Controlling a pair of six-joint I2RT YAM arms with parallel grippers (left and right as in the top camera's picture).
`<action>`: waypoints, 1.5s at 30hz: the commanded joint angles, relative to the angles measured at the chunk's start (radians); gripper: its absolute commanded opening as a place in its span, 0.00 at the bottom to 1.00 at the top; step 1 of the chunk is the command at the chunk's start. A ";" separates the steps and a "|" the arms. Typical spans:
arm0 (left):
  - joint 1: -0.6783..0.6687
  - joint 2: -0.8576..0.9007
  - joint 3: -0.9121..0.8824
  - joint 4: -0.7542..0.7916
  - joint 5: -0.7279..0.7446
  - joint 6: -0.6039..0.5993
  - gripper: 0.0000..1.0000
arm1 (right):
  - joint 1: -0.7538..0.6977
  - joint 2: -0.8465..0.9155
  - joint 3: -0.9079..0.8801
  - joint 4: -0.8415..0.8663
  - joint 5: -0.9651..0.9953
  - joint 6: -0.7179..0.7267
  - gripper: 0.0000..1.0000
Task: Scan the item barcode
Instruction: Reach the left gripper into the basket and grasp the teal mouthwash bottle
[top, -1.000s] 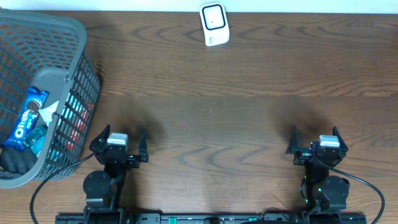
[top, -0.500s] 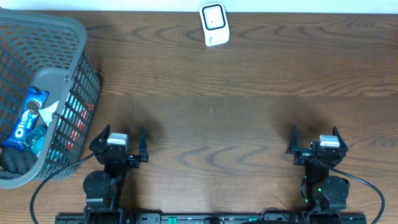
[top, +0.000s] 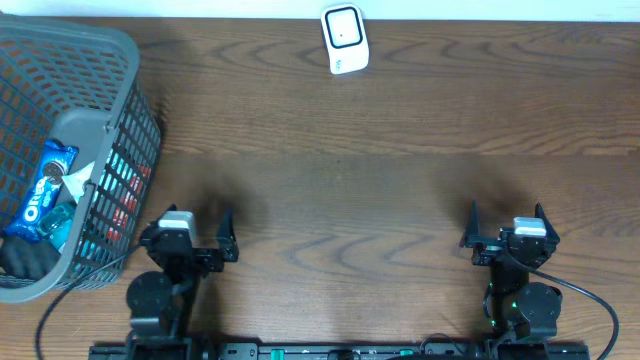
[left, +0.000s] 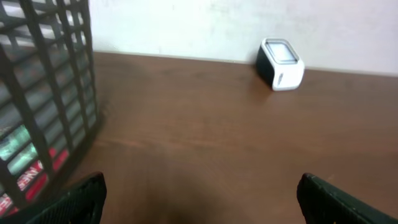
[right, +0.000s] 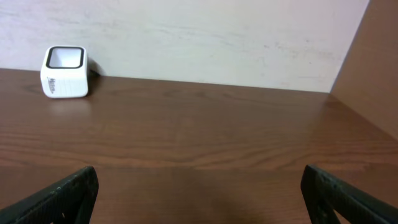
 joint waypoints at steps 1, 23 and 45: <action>0.004 0.080 0.176 -0.046 0.013 -0.062 0.98 | -0.007 -0.009 -0.003 -0.002 -0.005 -0.009 0.99; 0.017 0.748 1.017 -0.603 0.155 -0.113 0.98 | -0.007 -0.009 -0.003 -0.002 -0.005 -0.009 0.99; 0.681 1.494 1.954 -1.320 -0.139 -0.238 0.93 | -0.007 -0.009 -0.003 -0.002 -0.005 -0.009 0.99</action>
